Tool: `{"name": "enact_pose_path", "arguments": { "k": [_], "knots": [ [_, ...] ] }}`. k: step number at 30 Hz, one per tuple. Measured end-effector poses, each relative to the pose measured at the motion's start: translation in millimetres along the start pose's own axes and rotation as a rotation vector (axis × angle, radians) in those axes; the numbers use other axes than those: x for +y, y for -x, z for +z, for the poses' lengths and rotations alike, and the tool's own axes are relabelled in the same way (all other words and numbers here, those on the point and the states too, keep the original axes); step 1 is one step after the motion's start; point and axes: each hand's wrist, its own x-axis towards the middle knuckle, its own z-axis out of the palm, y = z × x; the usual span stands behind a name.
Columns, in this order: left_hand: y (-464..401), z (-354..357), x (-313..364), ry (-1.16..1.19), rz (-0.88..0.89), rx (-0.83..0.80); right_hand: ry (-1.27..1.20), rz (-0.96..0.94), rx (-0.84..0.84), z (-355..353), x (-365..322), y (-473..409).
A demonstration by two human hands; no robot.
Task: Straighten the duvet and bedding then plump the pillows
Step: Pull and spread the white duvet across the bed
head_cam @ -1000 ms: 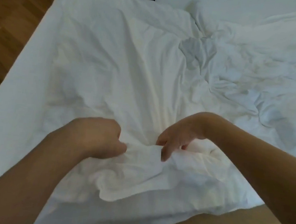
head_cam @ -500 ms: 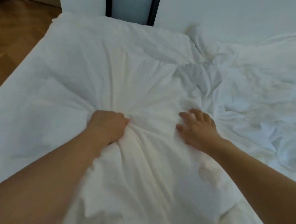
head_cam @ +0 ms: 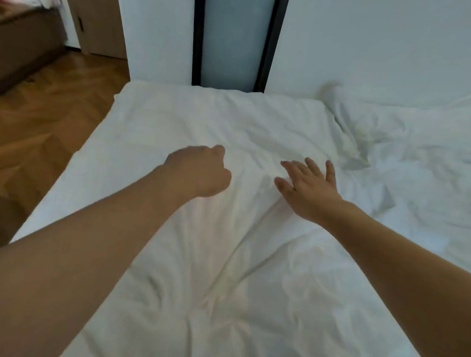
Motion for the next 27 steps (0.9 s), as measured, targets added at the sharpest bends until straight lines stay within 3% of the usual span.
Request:
{"name": "enact_pose_path", "arguments": {
  "k": [1, 2, 3, 6, 7, 8, 11, 14, 17, 20, 22, 25, 27],
  "knots": [
    [-16, -4, -12, -0.043, -0.032, 0.078, 0.006, 0.020, -0.043, -6, 1, -13],
    [-29, -7, -22, -0.107, -0.041, 0.039, -0.018, 0.039, -0.083, -10, 3, -28],
    [-39, -8, -30, -0.150, -0.052, -0.116, -0.074, 0.053, -0.121, -13, 4, -44],
    [-63, -5, -35, -0.148, -0.223, -0.852, -0.240, 0.097, -0.176, -13, 0, -99],
    [-81, -12, -37, -0.023, -0.313, -0.917, -0.248, 0.109, -0.179, -11, -3, -119],
    [-106, -19, -43, 0.075, -0.369, -0.837, -0.238, 0.129, -0.189, -7, -6, -142],
    [-193, -11, -81, 0.204, -0.440, -0.248, -0.186, 0.245, -0.236, 18, -15, -202],
    [-234, 67, -112, 0.029, -0.594, -0.123, -0.134, 0.353, -0.180, 77, -20, -234],
    [-244, 146, -121, -0.177, -0.494, 0.228, -0.113, 0.328, 0.020, 131, -24, -260],
    [-277, 127, -128, -0.007, -0.409, 0.307, -0.087, 0.300, 0.067, 135, -14, -278],
    [-298, 95, -138, -0.054, -0.262, 0.482, -0.253, 0.288, 0.136, 101, -22, -292],
    [-335, 19, -154, -0.126, -0.160, 0.777, -0.516, 0.268, 0.437, 33, -42, -336],
    [-357, -8, -169, -0.201, -0.194, 0.771, -0.480, 0.223, 0.618, 19, -51, -359]
  ]
}}
